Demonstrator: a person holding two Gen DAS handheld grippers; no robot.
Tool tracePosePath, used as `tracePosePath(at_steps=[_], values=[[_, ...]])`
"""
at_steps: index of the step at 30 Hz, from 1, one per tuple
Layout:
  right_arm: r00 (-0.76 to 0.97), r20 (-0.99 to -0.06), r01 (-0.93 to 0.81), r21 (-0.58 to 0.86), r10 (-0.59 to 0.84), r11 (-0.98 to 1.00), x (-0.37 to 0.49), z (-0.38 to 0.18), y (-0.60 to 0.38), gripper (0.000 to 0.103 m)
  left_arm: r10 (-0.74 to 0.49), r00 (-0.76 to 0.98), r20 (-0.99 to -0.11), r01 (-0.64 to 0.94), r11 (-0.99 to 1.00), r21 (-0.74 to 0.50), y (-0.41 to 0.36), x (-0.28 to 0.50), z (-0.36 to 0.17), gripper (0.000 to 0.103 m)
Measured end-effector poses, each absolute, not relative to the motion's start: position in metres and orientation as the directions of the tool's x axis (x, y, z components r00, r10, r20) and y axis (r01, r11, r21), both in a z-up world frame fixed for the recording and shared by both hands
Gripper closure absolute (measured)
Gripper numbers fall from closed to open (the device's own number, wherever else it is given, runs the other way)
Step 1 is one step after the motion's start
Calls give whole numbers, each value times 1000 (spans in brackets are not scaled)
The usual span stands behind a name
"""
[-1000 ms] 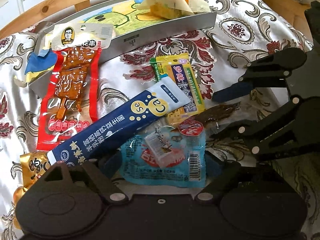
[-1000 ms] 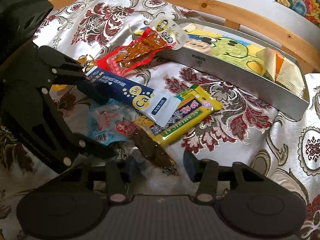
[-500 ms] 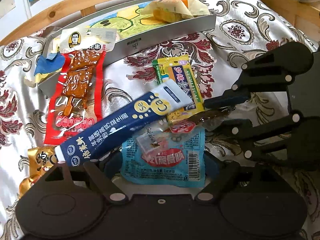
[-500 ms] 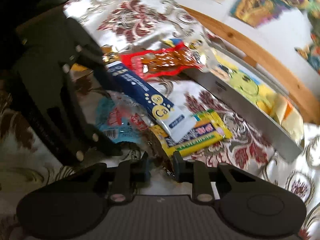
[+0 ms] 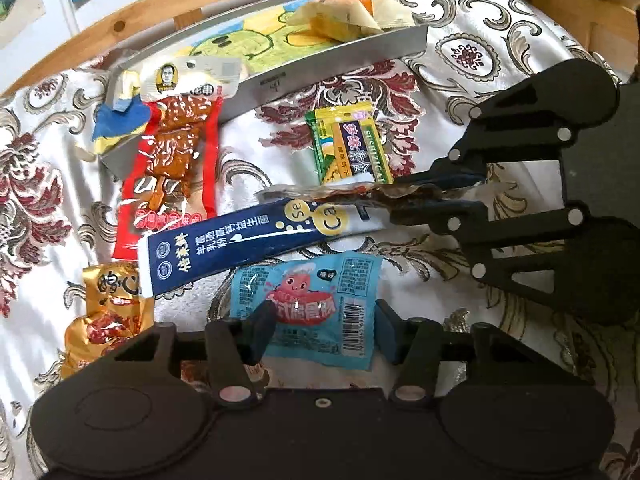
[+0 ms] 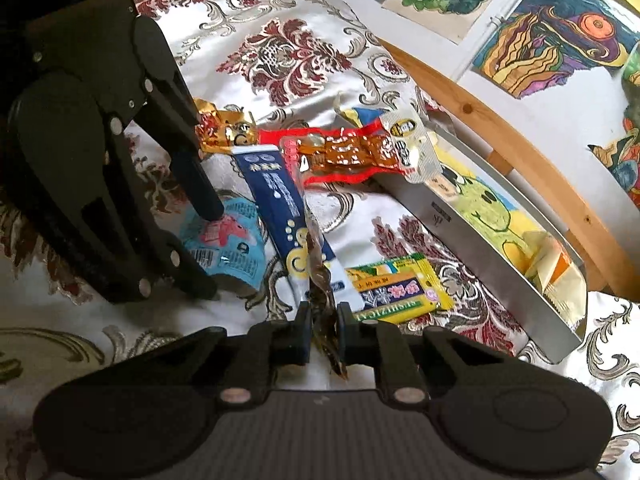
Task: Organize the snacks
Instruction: 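Grasp the small brown meat packet with the right tool while the left tool grasps the blue fish packet, then lift the brown packet with the right tool while the left tool lifts the blue packet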
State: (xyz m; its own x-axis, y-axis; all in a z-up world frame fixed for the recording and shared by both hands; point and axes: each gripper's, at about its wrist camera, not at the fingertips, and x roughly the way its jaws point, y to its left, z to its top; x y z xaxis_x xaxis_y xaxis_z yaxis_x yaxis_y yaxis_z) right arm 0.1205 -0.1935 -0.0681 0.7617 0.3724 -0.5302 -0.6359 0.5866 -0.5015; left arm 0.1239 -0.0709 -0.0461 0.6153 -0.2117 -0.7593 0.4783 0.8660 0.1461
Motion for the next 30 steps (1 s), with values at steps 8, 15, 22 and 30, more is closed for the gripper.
tracePosePath(at_steps=[8,15,22,30], values=[[784,-505,-610,-515,362,602,119,-64,-194,89,-149,690,-709,441,862,248,-75,111,-45,46],[808,-488,-571,-508,331,645,124,-63,-197,89,-61,830,-554,337,846,412,-82,95,-36,47],[813,-485,-564,-519,322,642,123,-64,-195,88,89,841,-533,150,909,389,-61,108,-32,53],[806,-494,-573,-515,326,638,123,-68,-190,88,-26,764,-645,188,965,184,-36,125,-43,53]])
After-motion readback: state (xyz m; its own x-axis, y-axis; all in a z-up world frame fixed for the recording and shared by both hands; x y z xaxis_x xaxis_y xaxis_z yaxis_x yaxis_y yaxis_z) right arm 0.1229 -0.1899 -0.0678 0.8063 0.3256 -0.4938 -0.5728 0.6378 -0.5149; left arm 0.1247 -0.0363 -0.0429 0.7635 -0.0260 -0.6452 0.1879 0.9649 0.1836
